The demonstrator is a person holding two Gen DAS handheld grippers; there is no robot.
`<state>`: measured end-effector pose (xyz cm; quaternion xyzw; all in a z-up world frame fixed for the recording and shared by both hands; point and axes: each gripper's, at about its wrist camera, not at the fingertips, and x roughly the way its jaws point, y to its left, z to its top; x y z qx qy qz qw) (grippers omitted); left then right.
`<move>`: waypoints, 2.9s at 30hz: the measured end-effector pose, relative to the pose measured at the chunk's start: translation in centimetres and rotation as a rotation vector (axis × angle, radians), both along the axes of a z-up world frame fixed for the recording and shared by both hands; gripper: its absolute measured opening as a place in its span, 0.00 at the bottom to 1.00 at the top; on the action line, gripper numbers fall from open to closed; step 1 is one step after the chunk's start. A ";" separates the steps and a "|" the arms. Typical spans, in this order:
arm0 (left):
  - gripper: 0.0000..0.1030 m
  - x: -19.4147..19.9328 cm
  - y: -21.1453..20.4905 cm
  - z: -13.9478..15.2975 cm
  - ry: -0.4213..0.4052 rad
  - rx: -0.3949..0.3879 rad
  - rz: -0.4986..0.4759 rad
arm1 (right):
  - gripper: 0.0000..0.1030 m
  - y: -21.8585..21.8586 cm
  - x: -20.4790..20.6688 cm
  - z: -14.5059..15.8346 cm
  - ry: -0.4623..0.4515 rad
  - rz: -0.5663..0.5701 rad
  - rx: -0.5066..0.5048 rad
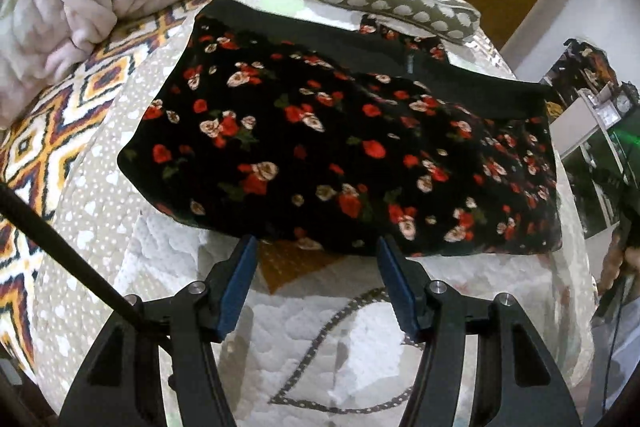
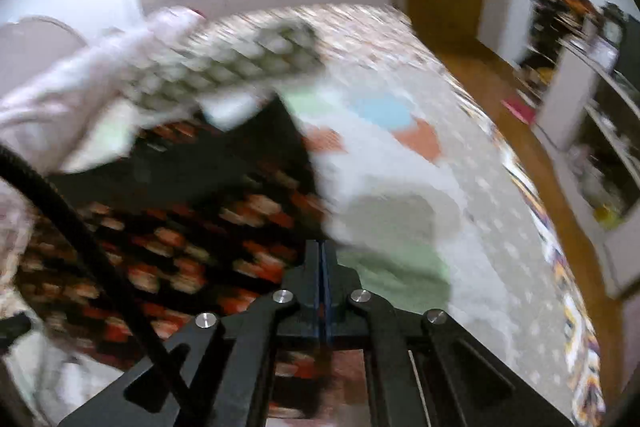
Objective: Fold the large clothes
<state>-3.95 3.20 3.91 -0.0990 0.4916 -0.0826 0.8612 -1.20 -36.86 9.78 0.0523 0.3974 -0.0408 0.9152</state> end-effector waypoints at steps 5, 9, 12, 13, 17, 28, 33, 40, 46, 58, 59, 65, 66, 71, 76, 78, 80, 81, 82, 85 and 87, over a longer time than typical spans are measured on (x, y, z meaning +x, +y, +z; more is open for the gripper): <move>0.60 -1.7 -1.6 -0.1 -0.037 0.040 -0.029 | 0.13 2.4 3.6 -1.9 0.043 0.130 0.064; 0.65 -2.3 -2.2 -1.5 -0.048 0.080 -0.045 | 0.11 1.1 7.5 -5.7 0.134 -0.028 0.057; 0.65 -1.9 -2.3 -3.4 0.004 0.096 -0.060 | 0.05 -2.7 8.7 -8.0 0.170 -0.169 0.186; 0.65 -1.8 -2.2 -3.9 0.015 0.096 -0.059 | 0.04 -3.3 8.8 -8.0 0.171 -0.187 0.210; 0.70 -1.4 -2.3 -5.4 0.007 0.117 -0.058 | 0.04 -2.5 8.7 -7.6 0.184 -0.145 0.129; 0.94 -1.4 -4.4 -6.3 -0.066 0.212 -0.088 | 0.11 7.6 2.5 -1.9 0.035 0.187 0.051; 1.00 -1.2 -4.7 -6.5 -0.081 0.218 -0.103 | 0.11 11.4 2.2 -6.2 0.128 0.269 0.042; 1.00 -1.1 -5.0 -6.6 -0.086 0.230 -0.106 | 0.18 10.5 2.3 -7.6 0.161 0.210 0.096; 0.88 -2.5 -3.5 -5.0 -0.084 0.156 -0.106 | 0.36 10.9 -1.3 -3.8 0.086 0.210 0.052; 0.87 -3.2 7.8 -0.3 -0.151 0.068 0.139 | 0.35 18.6 -0.2 -4.1 0.104 0.367 0.103; 0.87 -2.7 8.9 -0.4 -0.140 0.059 0.166 | 0.35 19.3 0.3 -5.1 0.125 0.371 0.090; 0.87 0.0 11.4 -0.5 -0.130 0.084 0.211 | 0.39 20.9 2.0 -9.1 0.205 0.332 0.048; 0.87 0.7 11.4 -0.7 -0.123 0.098 0.213 | 0.39 21.1 2.0 -9.0 0.206 0.332 0.037; 0.87 4.4 11.3 -3.2 -0.026 0.142 0.227 | 0.40 21.3 2.2 -9.1 0.208 0.347 0.019; 0.87 5.2 11.5 -4.2 0.005 0.127 0.232 | 0.44 21.0 2.1 -9.2 0.194 0.353 0.013; 0.86 4.7 11.4 -3.5 -0.003 0.123 0.226 | 0.47 21.3 2.0 -9.3 0.185 0.352 0.001; 0.85 3.9 11.4 -2.6 -0.013 0.112 0.224 | 0.52 21.7 1.9 -9.4 0.174 0.346 -0.011; 0.85 3.4 11.2 -1.9 -0.023 0.106 0.219 | 0.54 21.9 1.9 -9.4 0.170 0.343 -0.016; 0.85 2.7 10.9 -1.1 -0.037 0.100 0.210 | 0.55 22.2 1.8 -9.2 0.163 0.338 -0.028; 0.85 1.0 9.5 1.0 -0.078 0.110 0.178 | 0.55 22.3 1.3 -8.4 0.149 0.336 -0.041; 0.85 -0.3 8.0 2.3 -0.112 0.134 0.143 | 0.55 21.7 0.5 -7.4 0.125 0.330 -0.033</move>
